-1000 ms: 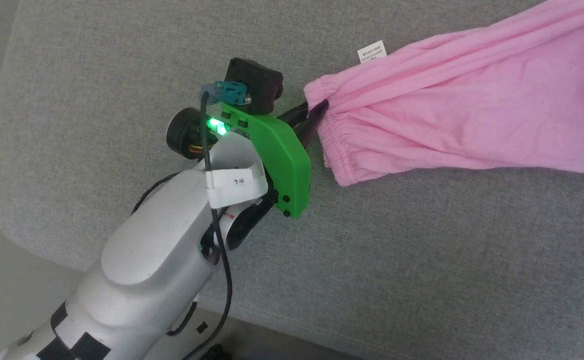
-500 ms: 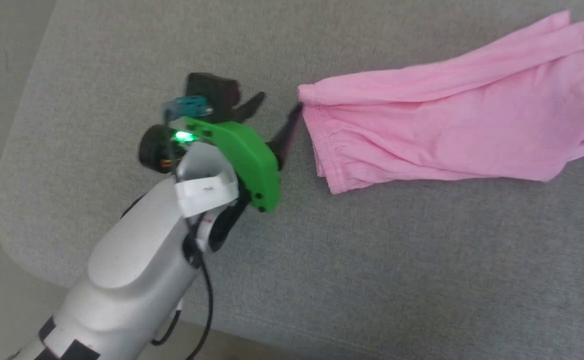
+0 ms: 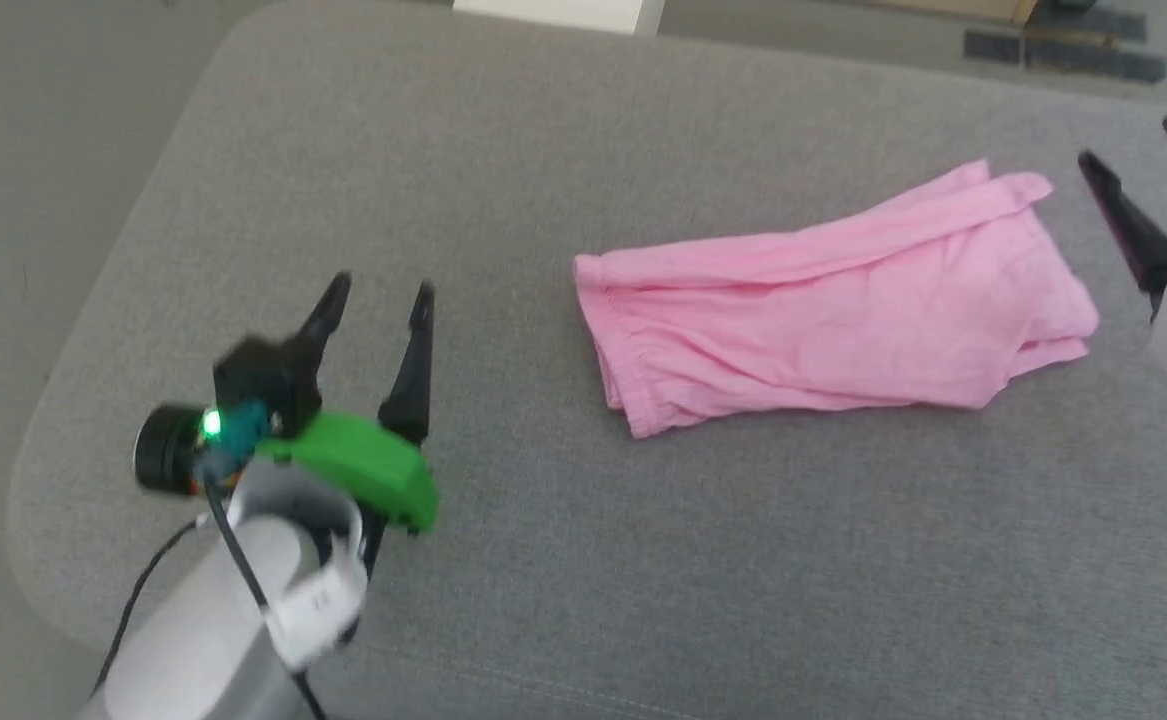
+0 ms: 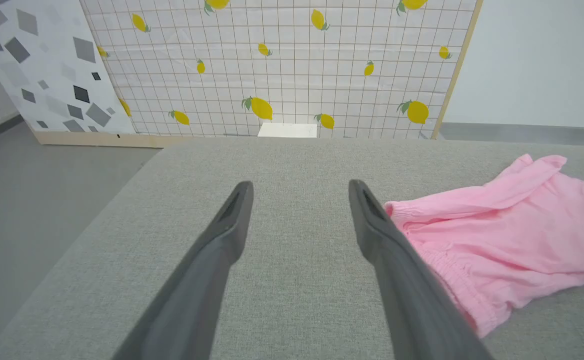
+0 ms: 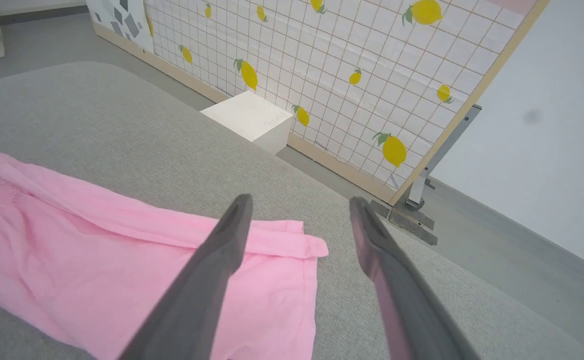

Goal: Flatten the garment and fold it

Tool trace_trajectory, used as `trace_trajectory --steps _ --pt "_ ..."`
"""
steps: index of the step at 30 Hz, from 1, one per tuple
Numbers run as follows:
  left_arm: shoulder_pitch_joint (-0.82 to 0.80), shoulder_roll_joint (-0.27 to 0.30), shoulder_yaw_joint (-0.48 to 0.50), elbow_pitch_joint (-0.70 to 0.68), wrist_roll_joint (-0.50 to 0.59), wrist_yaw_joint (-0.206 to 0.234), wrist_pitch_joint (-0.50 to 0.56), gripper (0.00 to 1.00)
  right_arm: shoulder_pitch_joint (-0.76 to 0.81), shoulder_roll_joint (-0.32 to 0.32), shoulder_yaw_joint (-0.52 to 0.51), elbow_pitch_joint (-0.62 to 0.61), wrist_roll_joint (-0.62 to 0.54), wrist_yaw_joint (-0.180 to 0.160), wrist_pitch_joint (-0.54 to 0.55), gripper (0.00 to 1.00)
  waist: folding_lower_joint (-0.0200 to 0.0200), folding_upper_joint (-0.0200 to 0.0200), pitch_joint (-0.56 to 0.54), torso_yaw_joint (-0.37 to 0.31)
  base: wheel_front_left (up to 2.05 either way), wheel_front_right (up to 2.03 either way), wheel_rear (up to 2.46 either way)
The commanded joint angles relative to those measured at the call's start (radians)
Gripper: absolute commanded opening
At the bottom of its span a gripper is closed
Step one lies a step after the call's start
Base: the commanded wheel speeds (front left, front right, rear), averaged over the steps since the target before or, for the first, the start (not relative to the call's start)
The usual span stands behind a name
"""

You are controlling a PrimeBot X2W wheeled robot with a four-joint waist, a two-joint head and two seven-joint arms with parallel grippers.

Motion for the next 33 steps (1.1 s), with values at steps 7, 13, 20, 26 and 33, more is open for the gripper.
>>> trace_trajectory --steps 7,13,20,26,33 --pt "0.131 0.063 -0.062 -0.054 0.14 0.073 -0.084 1.0 0.107 0.051 -0.091 0.032 0.0 -0.002 0.12 1.0 0.0001 0.0 -0.044 0.008 0.0 0.0 0.0" --pt "0.186 0.089 -0.124 -0.076 0.258 0.114 -0.116 1.0 0.116 0.103 -0.221 0.097 0.008 -0.002 0.294 1.0 0.0001 0.0 0.002 0.053 0.0 0.0 0.0" --pt "0.198 0.049 -0.152 -0.083 0.309 0.136 -0.132 1.0 0.075 0.14 -0.351 0.182 -0.064 -0.002 0.459 1.0 0.0001 0.0 0.072 0.113 0.0 0.0 0.0" --pt "0.178 0.011 -0.151 -0.082 0.319 0.129 -0.137 1.0 0.043 0.149 -0.425 0.227 -0.138 -0.002 0.538 1.0 0.0001 0.0 0.131 0.156 0.0 0.0 0.0" --pt "0.17 -0.022 -0.143 -0.073 0.325 0.119 -0.139 1.0 0.051 0.168 -0.433 0.223 -0.161 -0.002 0.62 1.0 0.0001 0.0 0.174 0.18 0.0 0.0 0.0"
